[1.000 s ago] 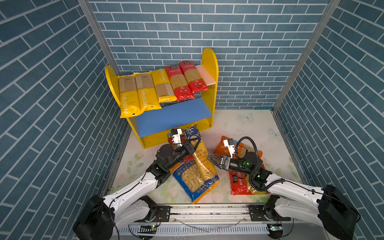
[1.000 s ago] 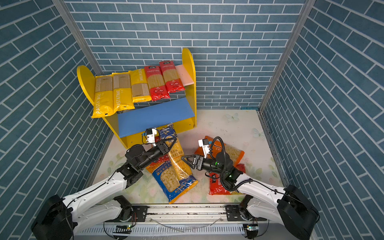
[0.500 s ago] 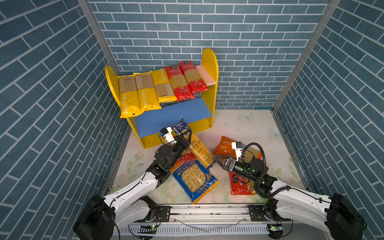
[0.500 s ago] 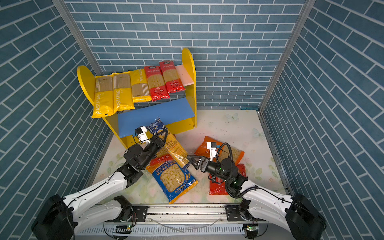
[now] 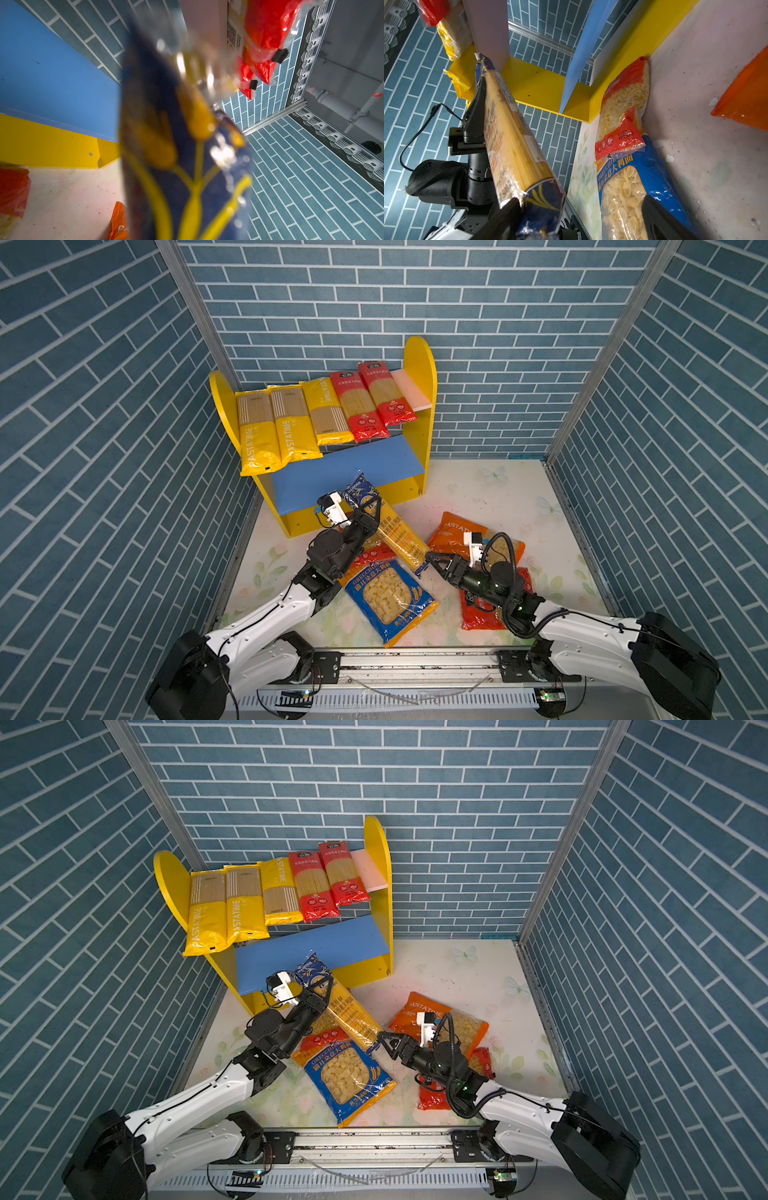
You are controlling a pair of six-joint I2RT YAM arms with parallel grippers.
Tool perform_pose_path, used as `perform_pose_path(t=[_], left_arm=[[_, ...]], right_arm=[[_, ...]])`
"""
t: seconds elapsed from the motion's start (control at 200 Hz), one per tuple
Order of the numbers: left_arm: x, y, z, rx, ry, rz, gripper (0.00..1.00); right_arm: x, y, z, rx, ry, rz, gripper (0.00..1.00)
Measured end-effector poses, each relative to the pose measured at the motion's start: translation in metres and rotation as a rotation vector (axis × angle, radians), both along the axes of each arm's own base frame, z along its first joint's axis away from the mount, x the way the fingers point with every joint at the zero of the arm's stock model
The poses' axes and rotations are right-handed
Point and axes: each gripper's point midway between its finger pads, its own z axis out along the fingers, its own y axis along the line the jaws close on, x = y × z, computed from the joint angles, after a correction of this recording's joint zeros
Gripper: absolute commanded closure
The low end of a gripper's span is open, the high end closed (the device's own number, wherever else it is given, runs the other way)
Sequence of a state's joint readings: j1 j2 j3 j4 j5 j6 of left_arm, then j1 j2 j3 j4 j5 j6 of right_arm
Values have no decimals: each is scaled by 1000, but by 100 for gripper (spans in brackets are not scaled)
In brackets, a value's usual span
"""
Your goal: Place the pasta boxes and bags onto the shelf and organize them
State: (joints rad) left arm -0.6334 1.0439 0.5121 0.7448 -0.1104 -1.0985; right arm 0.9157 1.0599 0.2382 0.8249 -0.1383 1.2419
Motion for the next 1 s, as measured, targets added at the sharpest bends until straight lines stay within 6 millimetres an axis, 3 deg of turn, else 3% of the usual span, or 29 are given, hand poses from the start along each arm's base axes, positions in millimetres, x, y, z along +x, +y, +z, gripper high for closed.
perform_pose_path(t=[0.1, 0.32, 0.435, 0.515, 0.735, 0.89, 1.0], left_arm=[[3, -2, -1, -13, 4, -2, 85], [6, -5, -2, -23, 9, -6, 85], [6, -5, 3, -41, 1, -7, 85], [6, -5, 5, -51, -1, -9, 81], [7, -6, 12, -64, -6, -12, 62], [6, -3, 11, -64, 11, -8, 33], [2, -3, 14, -68, 13, -19, 21]], right_arm=[[-1, 7, 8, 21, -14, 14, 12], [-5, 41, 46, 142, -76, 80, 20], [-5, 42, 54, 166, -93, 72, 27], [-2, 40, 55, 171, -99, 54, 37], [5, 40, 61, 188, -104, 17, 69], [3, 40, 71, 221, -129, 18, 80], [2, 39, 72, 219, -127, 16, 87]])
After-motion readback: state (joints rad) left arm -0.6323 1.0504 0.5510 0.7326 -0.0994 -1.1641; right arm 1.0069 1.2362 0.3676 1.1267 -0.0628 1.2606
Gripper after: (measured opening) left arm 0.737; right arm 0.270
